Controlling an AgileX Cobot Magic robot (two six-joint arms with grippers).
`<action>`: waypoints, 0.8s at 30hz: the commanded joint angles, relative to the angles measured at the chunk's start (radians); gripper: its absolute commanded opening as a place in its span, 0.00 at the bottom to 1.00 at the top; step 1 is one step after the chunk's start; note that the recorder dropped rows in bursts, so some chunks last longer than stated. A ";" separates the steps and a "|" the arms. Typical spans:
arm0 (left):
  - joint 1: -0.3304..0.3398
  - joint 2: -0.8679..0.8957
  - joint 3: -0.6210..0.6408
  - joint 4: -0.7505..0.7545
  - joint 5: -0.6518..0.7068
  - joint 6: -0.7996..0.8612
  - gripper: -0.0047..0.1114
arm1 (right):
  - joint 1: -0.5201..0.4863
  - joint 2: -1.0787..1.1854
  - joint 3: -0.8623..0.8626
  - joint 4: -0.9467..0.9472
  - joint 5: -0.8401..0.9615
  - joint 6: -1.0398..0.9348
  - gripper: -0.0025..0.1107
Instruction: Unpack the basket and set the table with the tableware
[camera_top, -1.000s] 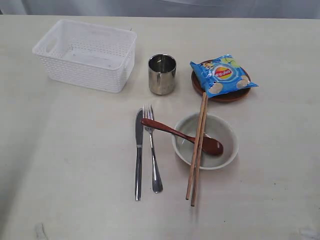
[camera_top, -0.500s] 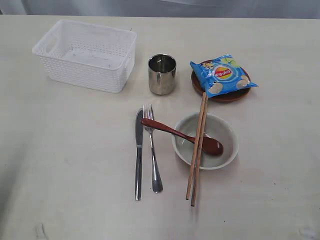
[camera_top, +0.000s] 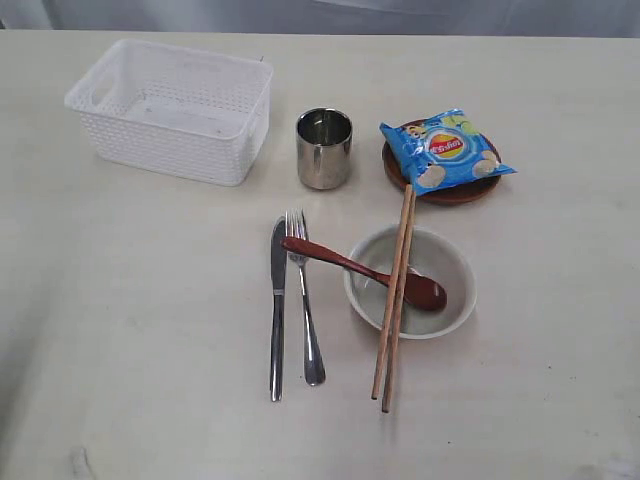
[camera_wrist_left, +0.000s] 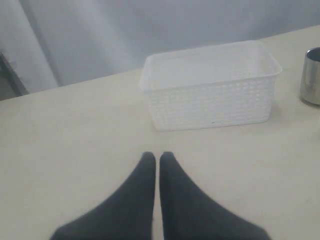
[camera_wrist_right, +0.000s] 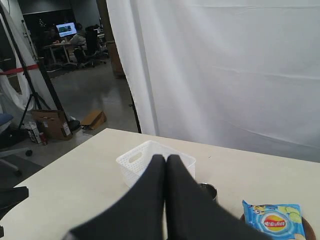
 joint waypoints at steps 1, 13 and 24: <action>0.001 -0.004 0.003 0.000 -0.007 0.002 0.07 | -0.004 -0.003 -0.001 0.001 -0.003 -0.002 0.02; 0.001 -0.004 0.003 0.000 -0.007 0.002 0.07 | -0.004 -0.003 -0.001 0.001 -0.003 -0.002 0.02; 0.001 -0.004 0.003 0.000 -0.007 0.002 0.07 | -0.016 -0.077 0.073 -0.095 -0.205 -0.089 0.02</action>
